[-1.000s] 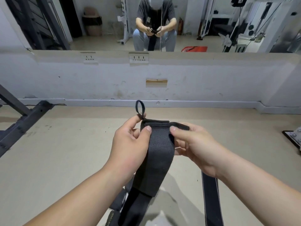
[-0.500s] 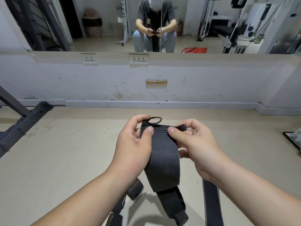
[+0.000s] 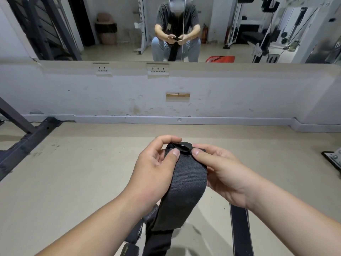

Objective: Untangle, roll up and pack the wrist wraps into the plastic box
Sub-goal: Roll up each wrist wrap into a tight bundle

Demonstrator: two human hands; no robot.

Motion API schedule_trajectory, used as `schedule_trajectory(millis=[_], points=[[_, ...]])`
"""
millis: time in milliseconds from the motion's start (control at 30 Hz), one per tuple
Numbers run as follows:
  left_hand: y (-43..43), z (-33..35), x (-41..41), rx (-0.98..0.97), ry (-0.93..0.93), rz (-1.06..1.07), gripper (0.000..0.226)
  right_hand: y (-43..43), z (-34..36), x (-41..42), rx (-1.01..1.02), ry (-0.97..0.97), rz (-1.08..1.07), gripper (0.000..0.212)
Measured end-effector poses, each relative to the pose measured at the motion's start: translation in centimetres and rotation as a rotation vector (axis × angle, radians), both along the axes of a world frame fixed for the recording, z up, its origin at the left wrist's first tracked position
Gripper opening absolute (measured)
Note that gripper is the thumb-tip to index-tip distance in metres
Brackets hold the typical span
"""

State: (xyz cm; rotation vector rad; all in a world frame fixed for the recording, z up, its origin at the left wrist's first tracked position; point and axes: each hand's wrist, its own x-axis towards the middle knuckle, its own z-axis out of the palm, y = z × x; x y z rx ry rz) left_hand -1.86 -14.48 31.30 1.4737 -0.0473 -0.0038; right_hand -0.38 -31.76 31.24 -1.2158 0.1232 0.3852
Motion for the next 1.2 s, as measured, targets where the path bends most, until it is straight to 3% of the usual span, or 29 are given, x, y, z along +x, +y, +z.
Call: schedule_trajectory(millis=[333,467,600,733,900,1100,1200], points=[[0.1,-0.5,0.0,0.232,-0.211,-0.069,0.022,0.1,-0.5,0.0,-0.038,-0.006,-0.069,0.025],[0.1,-0.5,0.1,0.184,-0.147,-0.003,0.017,0.0,-0.3,-0.2,-0.090,-0.033,-0.057,0.017],[0.4,-0.4,0.3,0.177,0.022,-0.058,0.035,-0.2,-0.1,-0.4,-0.172,-0.138,-0.060,0.015],[0.8,-0.8,0.5,0.219,0.044,-0.115,0.006,-0.4,-0.5,-0.4,-0.220,-0.197,-0.054,0.015],[0.3,-1.0,0.4,0.319,-0.105,-0.020,0.010,-0.2,-0.1,-0.8,-0.155,-0.149,-0.024,0.021],[-0.1,-1.1,0.0,0.208,-0.171,0.052,0.015,0.1,0.4,-0.7,-0.002,-0.065,0.022,0.029],[0.0,-1.3,0.0,0.209,-0.205,0.067,0.018,0.2,0.2,-0.7,-0.051,-0.090,0.015,0.032]])
